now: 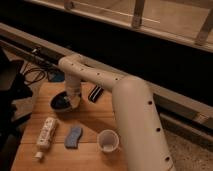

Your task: Drag the ceramic bowl in a circle

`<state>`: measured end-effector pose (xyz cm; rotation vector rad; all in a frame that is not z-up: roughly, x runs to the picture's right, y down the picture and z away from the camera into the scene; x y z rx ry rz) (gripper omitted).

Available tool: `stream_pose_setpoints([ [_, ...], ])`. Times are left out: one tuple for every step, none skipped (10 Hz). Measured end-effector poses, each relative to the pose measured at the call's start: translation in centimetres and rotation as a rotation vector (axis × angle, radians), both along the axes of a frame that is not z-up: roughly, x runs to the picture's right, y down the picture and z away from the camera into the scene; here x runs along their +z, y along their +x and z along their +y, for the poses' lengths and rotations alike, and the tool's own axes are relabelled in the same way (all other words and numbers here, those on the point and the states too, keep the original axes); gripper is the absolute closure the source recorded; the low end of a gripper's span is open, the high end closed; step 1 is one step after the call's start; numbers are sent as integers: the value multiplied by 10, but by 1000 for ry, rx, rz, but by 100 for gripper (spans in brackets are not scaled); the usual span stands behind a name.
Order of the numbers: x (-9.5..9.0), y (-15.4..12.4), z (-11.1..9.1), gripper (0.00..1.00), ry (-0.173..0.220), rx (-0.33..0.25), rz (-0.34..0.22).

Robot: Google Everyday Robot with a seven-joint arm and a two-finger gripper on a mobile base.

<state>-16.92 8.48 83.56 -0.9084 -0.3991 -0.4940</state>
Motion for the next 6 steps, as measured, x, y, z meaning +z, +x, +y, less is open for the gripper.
stream_pose_setpoints([
  [4, 5, -6, 95, 11, 9, 10],
  [10, 11, -14, 100, 28, 28, 22],
  [14, 14, -17, 100, 46, 47, 30],
  [16, 18, -19, 100, 56, 55, 40],
  [16, 24, -20, 100, 65, 63, 51],
  [17, 26, -23, 100, 85, 75, 58],
])
